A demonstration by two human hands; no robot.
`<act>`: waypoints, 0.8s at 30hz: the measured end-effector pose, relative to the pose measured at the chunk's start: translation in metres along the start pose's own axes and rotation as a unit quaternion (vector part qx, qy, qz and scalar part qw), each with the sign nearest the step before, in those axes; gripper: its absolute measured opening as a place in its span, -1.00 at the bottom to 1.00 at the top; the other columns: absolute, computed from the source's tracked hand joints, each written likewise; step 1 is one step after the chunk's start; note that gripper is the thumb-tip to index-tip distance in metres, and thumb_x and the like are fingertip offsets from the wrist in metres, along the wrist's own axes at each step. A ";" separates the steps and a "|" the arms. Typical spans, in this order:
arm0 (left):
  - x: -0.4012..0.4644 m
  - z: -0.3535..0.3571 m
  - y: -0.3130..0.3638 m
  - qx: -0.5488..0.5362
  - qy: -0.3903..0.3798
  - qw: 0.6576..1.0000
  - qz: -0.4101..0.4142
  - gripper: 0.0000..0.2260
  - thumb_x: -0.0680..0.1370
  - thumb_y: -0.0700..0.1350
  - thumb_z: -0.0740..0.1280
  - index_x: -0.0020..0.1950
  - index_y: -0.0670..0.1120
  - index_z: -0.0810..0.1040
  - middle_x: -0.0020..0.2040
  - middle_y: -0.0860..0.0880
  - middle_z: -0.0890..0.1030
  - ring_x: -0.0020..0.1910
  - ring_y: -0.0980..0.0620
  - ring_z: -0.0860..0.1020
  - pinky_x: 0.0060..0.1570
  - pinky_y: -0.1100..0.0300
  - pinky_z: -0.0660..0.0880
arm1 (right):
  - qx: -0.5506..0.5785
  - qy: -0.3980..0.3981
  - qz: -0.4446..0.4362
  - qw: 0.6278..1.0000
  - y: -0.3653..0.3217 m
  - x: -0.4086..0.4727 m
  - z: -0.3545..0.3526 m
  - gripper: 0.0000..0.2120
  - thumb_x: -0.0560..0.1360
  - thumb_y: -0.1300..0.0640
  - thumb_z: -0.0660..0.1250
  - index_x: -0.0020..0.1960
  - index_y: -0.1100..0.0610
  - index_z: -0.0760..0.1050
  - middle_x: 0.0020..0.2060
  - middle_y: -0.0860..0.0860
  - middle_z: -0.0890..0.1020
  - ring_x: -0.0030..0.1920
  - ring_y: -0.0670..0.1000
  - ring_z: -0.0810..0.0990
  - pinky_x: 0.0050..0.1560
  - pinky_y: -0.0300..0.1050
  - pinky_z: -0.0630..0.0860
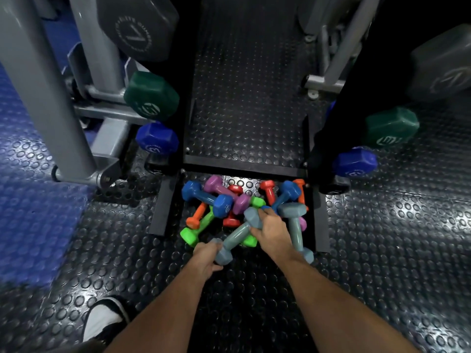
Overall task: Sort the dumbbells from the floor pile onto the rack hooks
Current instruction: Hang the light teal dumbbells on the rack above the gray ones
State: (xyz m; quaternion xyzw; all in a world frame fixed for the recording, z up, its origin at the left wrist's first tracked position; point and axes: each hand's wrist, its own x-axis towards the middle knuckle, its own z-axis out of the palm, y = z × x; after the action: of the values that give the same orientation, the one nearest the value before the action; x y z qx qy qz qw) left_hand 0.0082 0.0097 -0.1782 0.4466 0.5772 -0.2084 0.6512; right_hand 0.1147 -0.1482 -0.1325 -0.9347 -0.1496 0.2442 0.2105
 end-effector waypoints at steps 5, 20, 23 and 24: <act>-0.035 0.009 0.010 -0.003 -0.010 0.999 0.032 -0.69 0.58 -0.14 0.38 0.28 -0.19 0.43 0.15 -0.19 0.56 -0.03 -0.13 0.58 -0.18 0.04 0.52 | 0.102 0.008 0.037 0.994 0.007 -0.016 -0.033 -0.78 0.53 0.14 0.48 0.16 0.15 0.62 0.04 0.08 0.69 0.01 0.08 0.67 0.08 -0.11 0.59; -0.198 0.075 0.102 0.046 -0.117 0.959 0.255 -0.74 0.50 -0.09 0.48 0.03 -0.16 0.46 -0.04 -0.17 0.57 -0.20 -0.05 0.57 -0.45 0.16 0.54 | 0.216 0.226 -0.011 0.950 0.003 -0.121 -0.235 -0.64 0.33 0.11 0.65 -0.10 0.03 0.46 -0.18 -0.02 0.64 -0.18 -0.05 0.57 -0.17 -0.06 0.48; -0.246 0.082 0.120 0.078 -0.143 0.943 0.291 -0.55 0.30 0.06 0.55 0.01 -0.13 0.47 -0.04 -0.14 0.59 -0.13 -0.08 0.59 -0.19 -0.04 0.62 | 0.242 0.276 -0.034 0.930 -0.005 -0.146 -0.271 -0.69 0.35 0.12 0.65 -0.10 0.01 0.51 -0.17 -0.07 0.66 -0.17 -0.11 0.60 -0.16 -0.10 0.52; -0.258 0.085 0.126 0.081 -0.158 0.938 0.298 -0.46 0.21 0.08 0.57 0.04 -0.12 0.48 -0.05 -0.12 0.61 -0.12 -0.08 0.61 -0.10 -0.11 0.62 | 0.252 0.291 -0.039 0.922 -0.008 -0.152 -0.283 -0.70 0.36 0.13 0.65 -0.09 0.01 0.53 -0.16 -0.07 0.67 -0.16 -0.11 0.62 -0.17 -0.14 0.54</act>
State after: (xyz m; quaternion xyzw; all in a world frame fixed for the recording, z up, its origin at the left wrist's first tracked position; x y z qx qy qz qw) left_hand 0.0916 -0.0579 0.1013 0.6106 0.2884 -0.1183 0.7280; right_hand 0.1329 -0.2904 0.1550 -0.8742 -0.0518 -0.0169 0.4825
